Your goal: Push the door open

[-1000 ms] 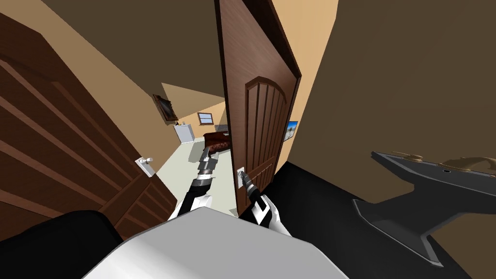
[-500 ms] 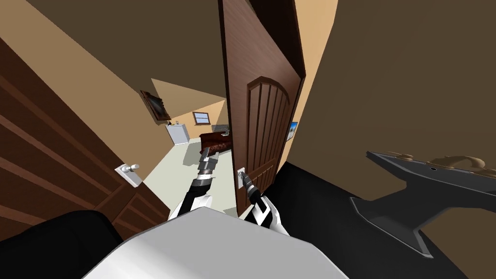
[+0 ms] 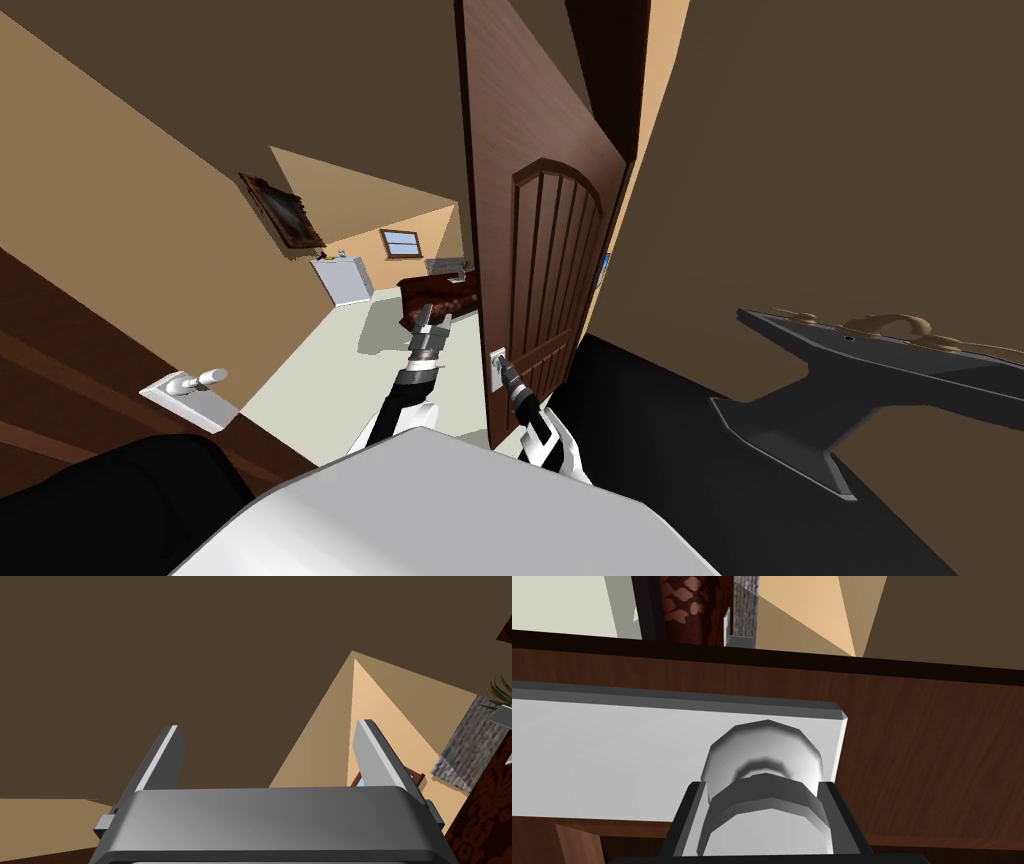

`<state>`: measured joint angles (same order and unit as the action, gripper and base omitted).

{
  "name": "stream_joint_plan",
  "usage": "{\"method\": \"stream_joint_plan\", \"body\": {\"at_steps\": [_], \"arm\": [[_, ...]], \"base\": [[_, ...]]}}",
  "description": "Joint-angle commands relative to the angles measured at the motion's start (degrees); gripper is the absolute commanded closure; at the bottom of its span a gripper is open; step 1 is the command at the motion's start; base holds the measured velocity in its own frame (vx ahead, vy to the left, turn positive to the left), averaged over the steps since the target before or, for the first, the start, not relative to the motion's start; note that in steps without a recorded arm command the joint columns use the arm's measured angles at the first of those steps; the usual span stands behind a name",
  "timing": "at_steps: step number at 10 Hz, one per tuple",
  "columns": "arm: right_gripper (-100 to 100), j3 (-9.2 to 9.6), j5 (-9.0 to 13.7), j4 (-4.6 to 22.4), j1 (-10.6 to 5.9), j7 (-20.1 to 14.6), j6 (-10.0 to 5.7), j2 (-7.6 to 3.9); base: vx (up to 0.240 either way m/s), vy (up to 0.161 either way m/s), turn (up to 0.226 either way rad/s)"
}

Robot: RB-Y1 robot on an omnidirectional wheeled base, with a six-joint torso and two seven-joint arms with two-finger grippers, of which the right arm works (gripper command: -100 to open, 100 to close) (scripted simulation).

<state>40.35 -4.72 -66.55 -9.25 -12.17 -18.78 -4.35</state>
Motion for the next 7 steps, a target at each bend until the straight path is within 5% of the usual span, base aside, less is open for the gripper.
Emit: {"method": "stream_joint_plan", "body": {"at_steps": [1, 7], "arm": [[100, -1.64, -1.2, -0.1, 0.54, -0.3, 0.05, -0.07], [100, -3.89, -5.9, -2.1, 3.55, -1.5, 0.86, 1.69]], "base": [[0.105, 0.155, -0.149], [0.109, 0.187, -0.167]]}}
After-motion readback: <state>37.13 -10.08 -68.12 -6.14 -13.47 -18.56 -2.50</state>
